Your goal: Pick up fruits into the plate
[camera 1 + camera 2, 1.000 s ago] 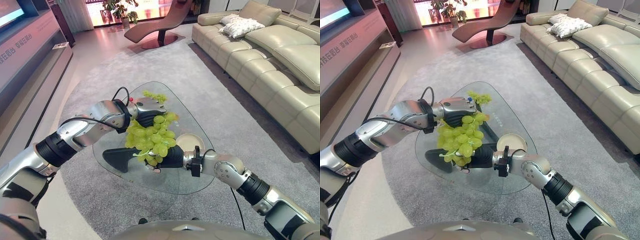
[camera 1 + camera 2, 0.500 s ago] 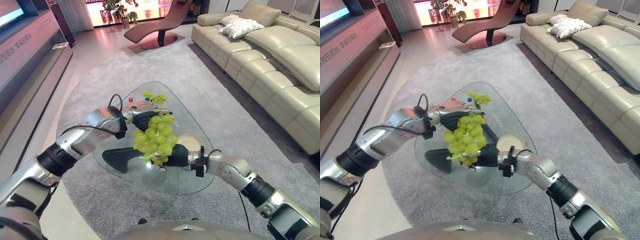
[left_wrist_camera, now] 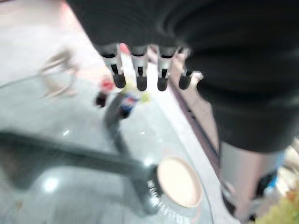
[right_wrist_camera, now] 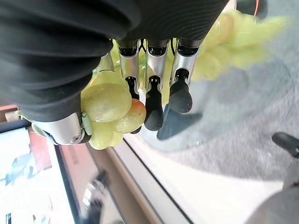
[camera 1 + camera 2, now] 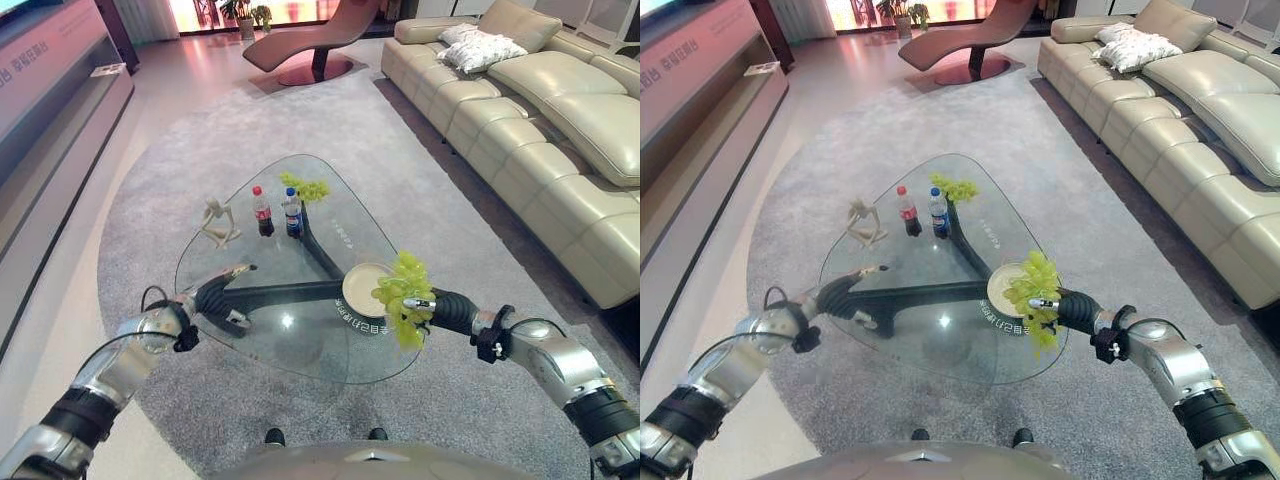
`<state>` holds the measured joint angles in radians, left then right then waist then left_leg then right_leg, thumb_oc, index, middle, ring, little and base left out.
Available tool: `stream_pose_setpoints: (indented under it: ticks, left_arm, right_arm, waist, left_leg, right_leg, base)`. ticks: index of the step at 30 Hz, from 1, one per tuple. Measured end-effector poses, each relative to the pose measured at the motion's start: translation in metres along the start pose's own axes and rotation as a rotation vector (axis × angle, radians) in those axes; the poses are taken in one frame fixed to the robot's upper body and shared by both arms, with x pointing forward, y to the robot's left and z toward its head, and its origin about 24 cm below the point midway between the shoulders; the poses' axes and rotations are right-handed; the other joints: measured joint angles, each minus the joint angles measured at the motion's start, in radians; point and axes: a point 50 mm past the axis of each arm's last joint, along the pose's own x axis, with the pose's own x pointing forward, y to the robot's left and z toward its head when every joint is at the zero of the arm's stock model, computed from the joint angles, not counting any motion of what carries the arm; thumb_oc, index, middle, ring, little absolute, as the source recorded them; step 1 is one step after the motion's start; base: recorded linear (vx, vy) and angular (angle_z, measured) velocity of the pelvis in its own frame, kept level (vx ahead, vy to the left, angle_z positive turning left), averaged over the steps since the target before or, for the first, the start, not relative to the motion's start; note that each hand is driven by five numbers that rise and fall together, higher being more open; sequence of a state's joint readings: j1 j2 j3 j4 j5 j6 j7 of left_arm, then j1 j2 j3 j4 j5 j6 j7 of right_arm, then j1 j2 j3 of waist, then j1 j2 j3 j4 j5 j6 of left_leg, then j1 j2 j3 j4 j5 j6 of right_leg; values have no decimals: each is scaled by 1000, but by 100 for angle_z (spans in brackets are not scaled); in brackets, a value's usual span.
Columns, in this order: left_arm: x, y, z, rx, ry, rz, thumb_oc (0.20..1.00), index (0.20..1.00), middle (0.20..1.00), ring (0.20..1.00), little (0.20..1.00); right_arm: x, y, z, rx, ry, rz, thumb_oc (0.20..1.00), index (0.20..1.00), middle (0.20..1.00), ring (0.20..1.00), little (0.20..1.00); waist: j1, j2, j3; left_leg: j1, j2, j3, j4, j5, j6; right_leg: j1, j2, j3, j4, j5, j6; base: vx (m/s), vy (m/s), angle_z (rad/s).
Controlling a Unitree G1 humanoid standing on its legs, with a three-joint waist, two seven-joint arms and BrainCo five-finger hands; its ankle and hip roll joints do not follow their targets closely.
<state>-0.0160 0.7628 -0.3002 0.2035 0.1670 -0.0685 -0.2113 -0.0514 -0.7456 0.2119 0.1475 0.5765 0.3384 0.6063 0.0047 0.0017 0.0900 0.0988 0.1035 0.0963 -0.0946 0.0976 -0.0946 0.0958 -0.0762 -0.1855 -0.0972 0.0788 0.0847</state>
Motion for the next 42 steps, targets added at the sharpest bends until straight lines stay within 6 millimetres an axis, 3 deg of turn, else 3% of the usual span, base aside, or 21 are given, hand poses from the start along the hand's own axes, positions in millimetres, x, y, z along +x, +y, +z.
stream_pose_setpoints:
  ticks: [3, 12, 18, 25, 32, 37, 42]
  left_arm:
    - [0, -28, -24, -178, 105, -7, 1000, 1000, 1000, 1000, 1000]
    - [-9, -91, -72, -382, 377, -101, 1000, 1000, 1000, 1000, 1000]
    - [-13, -117, -90, -487, 513, -69, 1000, 1000, 1000, 1000, 1000]
    - [-1, -118, -87, -585, 537, 47, 1000, 1000, 1000, 1000, 1000]
    - [5, -126, -84, -661, 550, 58, 1000, 1000, 1000, 1000, 1000]
    - [19, -114, -71, -713, 472, 97, 1000, 1000, 1000, 1000, 1000]
    - [40, -98, -46, -723, 348, 131, 1000, 1000, 1000, 1000, 1000]
  right_arm:
    - [-4, -10, -7, 3, 24, -52, 200, 200, 200, 200, 200]
    - [0, -33, -19, 9, 91, -218, 200, 200, 200, 200, 200]
    - [5, -59, 1, 27, 35, -382, 200, 200, 200, 200, 200]
    - [18, -79, 46, 53, -106, -506, 200, 200, 200, 200, 200]
    - [19, -92, 84, 71, -219, -586, 200, 200, 200, 200, 200]
    - [18, -96, 102, 66, -262, -618, 200, 200, 200, 200, 200]
    - [14, -103, 118, 72, -279, -672, 200, 200, 200, 200, 200]
  waist:
    - [17, -4, 3]
    - [32, -25, 61]
    - [43, -38, 141]
    - [77, -20, 263]
    - [93, 47, 351]
    - [96, 68, 394]
    - [100, 93, 426]
  left_leg:
    - [-2, -1, -1, 0, 1, 4]
    - [-38, -3, -16, 1, 11, 10]
    - [-112, -1, -52, 5, 41, 3]
    - [-184, -3, -85, 6, 62, 2]
    - [-236, -16, -122, 6, 73, 5]
    - [-268, -22, -131, 6, 76, 7]
    - [-295, -30, -133, 6, 80, 9]
  right_leg:
    - [0, 0, -9, 0, -3, 4]
    - [-24, 0, -21, 0, -4, 4]
    - [-80, 7, -50, 5, 3, -5]
    - [-131, 7, -82, 5, 15, -12]
    - [-164, -3, -114, 5, 15, -12]
    - [-190, -8, -126, 5, 15, -12]
    - [-215, -15, -129, 6, 17, -10]
  base:
    - [2, -34, 4]
    - [-25, -43, 6]
    - [-154, -51, 13]
    - [-91, 6, 16]
    - [-53, 52, 15]
    - [-26, 26, 6]
    - [-11, 11, 1]
